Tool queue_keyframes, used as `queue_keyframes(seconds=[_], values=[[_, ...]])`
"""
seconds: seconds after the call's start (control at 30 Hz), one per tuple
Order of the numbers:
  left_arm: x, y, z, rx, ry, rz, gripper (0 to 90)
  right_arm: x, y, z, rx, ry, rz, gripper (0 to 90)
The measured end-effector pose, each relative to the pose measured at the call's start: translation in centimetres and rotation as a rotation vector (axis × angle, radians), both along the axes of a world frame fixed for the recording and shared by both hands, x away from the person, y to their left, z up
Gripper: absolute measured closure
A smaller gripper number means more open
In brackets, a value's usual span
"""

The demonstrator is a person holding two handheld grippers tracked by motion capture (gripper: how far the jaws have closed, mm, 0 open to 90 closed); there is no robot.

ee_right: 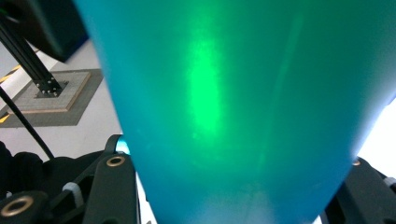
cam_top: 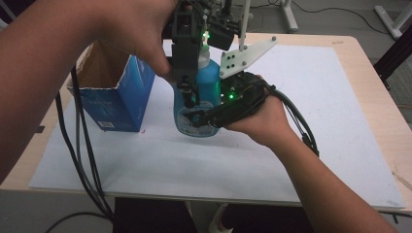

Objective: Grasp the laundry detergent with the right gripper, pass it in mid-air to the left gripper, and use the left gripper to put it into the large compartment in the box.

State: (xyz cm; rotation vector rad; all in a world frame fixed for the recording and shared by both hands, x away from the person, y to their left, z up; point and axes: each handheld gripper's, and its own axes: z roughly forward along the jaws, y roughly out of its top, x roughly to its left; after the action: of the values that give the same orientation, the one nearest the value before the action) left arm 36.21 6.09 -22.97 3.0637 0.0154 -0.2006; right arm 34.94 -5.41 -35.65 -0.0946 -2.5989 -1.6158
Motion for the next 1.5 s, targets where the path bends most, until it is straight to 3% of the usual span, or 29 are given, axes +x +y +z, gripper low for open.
queue_keyframes(seconds=[0.97, 1.1, 1.5], values=[[-0.08, -0.16, -0.13, 0.015, 0.000, 0.006, 35.9, -0.14, 0.14, -0.02, 0.006, 0.008, -0.003, 44.8], [-0.13, -0.22, -0.11, 0.024, -0.023, -0.004, 38.1, -0.14, 0.21, -0.06, 0.007, 0.014, -0.003, 44.8], [-0.23, -0.25, -0.21, 0.024, -0.039, -0.001, 39.8, -0.02, 0.20, -0.19, 0.012, 0.013, 0.000, 44.9]])
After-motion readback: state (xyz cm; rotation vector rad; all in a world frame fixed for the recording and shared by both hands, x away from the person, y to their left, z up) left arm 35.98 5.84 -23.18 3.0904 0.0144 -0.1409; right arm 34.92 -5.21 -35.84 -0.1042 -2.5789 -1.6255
